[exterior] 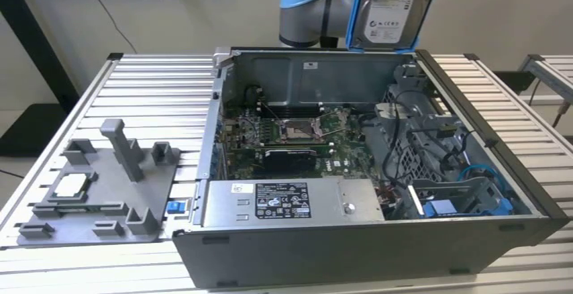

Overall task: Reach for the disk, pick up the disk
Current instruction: 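Pick up the disk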

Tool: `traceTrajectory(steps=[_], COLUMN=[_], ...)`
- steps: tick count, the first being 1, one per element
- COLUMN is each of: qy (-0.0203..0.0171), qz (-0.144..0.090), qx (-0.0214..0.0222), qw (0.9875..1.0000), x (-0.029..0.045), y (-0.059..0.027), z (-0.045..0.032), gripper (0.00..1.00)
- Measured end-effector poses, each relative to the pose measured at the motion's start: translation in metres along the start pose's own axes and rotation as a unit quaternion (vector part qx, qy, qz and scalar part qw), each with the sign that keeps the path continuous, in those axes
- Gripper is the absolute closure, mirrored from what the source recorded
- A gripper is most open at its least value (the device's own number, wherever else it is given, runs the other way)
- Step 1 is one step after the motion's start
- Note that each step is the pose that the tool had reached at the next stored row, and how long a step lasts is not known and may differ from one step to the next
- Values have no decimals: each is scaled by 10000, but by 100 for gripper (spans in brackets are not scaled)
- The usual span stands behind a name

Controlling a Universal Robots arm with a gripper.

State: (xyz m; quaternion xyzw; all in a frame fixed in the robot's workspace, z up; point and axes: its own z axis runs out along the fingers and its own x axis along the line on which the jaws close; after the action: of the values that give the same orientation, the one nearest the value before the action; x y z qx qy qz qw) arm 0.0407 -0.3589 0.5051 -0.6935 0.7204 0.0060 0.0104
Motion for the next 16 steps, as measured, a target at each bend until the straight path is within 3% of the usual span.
traceTrajectory(steps=[6,16], qy=[0,0], qz=[0,0], qx=[0,0], qw=[10000,10000], x=[-6,-7], y=[-159,-176], z=[2,1], gripper=[100,100])
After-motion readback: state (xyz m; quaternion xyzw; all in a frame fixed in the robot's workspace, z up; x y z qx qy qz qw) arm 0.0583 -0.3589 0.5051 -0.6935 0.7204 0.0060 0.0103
